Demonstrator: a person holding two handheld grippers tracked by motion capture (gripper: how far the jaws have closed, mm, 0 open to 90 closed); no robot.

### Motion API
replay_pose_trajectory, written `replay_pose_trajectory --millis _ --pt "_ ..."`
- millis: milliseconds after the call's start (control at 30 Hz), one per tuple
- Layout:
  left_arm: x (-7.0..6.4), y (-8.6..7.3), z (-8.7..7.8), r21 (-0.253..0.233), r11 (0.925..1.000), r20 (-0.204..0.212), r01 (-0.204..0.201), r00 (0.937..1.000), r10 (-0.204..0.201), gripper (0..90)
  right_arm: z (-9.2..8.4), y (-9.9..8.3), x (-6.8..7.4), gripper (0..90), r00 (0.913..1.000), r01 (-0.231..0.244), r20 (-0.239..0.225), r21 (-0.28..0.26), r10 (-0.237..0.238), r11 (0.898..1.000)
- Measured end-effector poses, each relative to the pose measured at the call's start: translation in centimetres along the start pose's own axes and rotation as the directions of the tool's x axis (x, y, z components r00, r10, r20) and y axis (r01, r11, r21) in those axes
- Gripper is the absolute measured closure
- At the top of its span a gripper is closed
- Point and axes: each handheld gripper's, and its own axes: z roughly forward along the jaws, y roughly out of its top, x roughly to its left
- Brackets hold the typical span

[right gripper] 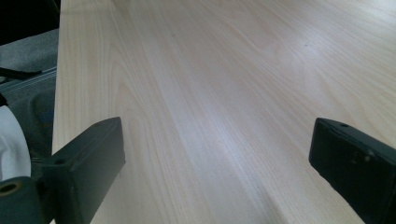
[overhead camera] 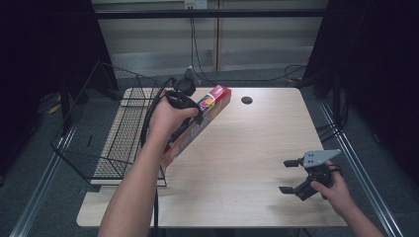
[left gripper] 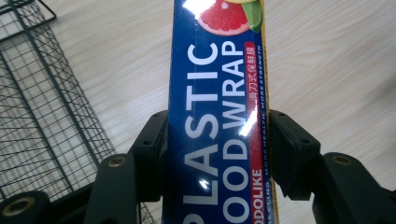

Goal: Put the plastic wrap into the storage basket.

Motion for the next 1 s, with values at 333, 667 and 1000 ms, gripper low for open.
replay_pose_trajectory --millis 333,667,1000 --pt "0.9 -0.4 -1.1 0.001 0.9997 -0.015 0.026 0.9995 -0.026 45.5 0.0 0.0 0.1 3.2 1.0 0.004 0.003 -0.001 -0.004 1.0" --pt "1.7 -0.8 -2.2 -0.007 0.9988 -0.042 0.048 0.9979 -0.049 45.5 0.0 0.0 0.1 3.2 1.0 0.002 0.004 0.0 -0.002 1.0" --pt "3.0 -1.4 -3.4 -0.017 0.9969 -0.055 0.077 0.9954 -0.078 45.5 0.1 0.0 0.0 3.2 1.0 0.001 0.001 0.0 -0.001 1.0"
